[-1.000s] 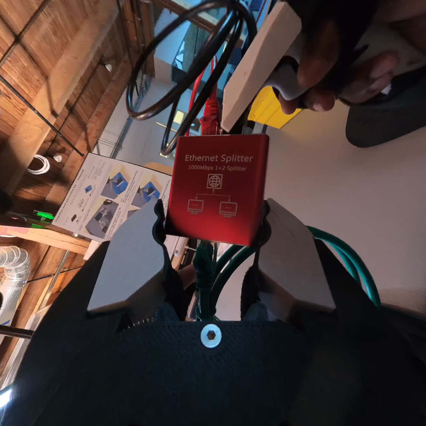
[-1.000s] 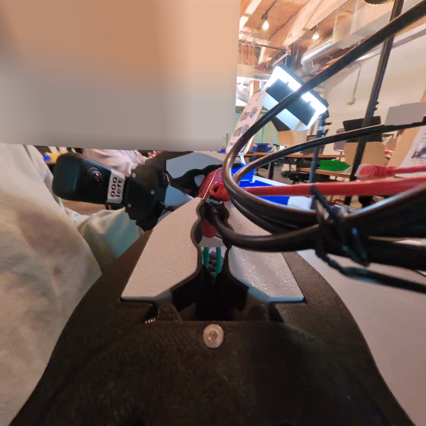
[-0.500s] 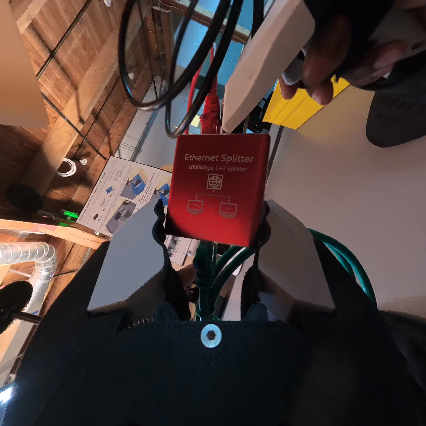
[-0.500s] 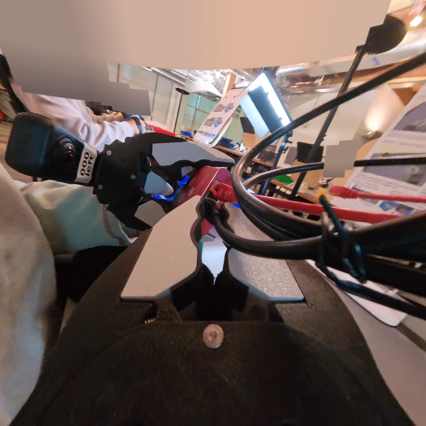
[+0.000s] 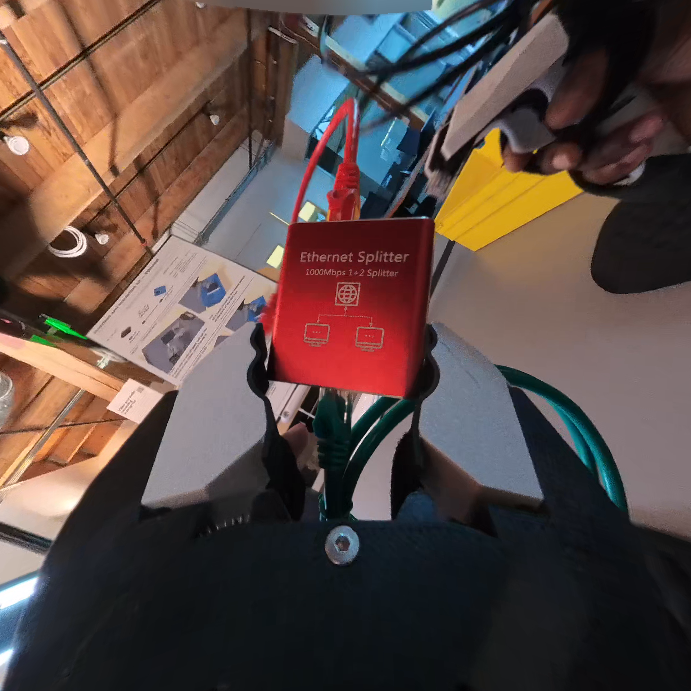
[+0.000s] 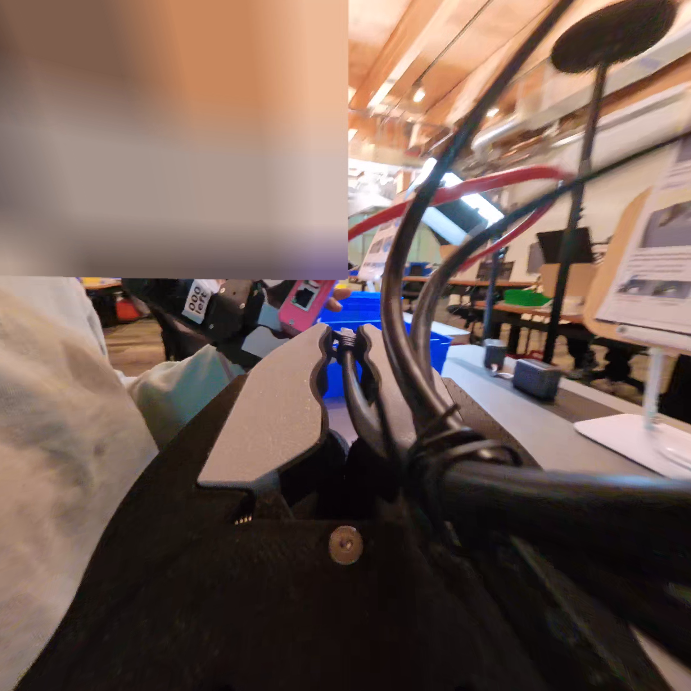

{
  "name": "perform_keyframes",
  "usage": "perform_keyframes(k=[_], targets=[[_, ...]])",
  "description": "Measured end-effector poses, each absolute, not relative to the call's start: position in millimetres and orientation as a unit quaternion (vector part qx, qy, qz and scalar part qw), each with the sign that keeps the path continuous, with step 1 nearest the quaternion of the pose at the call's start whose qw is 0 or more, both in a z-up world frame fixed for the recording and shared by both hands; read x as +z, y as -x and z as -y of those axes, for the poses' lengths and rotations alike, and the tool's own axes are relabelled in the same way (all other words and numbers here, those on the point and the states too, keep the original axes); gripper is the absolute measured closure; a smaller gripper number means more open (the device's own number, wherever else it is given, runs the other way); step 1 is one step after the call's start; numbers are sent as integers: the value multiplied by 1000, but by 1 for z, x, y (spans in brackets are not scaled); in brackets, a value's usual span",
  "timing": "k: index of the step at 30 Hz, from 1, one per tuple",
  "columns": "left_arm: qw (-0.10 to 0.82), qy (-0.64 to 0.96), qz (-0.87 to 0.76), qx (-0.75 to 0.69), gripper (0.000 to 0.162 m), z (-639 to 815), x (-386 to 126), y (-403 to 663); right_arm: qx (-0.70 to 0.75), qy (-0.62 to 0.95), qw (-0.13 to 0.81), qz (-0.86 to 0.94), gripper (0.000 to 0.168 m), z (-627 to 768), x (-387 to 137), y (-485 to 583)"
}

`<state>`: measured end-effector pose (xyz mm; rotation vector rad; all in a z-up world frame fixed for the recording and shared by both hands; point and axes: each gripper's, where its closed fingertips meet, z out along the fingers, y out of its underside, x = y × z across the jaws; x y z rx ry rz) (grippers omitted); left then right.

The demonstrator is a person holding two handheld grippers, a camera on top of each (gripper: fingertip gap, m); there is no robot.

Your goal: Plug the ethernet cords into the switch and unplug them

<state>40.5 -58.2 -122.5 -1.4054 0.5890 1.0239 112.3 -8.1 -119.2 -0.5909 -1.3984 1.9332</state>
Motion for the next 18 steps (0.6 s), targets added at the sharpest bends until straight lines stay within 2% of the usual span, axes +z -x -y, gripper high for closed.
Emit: perform_keyframes(k=[6,11,15,18], targets=[[598,657,-182,421,82,56,-133,-12,677,300,305,598,156,-29,-136,-106],[595,670,-157,415,81,61,-136,-6,551,408,334,647,156,-111,-157,-136],[617,661,-149,401,81,62,-131,-9,333,488,378,713,155,-209,-171,-177],[620,659,-145,401,81,62,-131,-8,125,539,343,759,155,-289,-192,-217]])
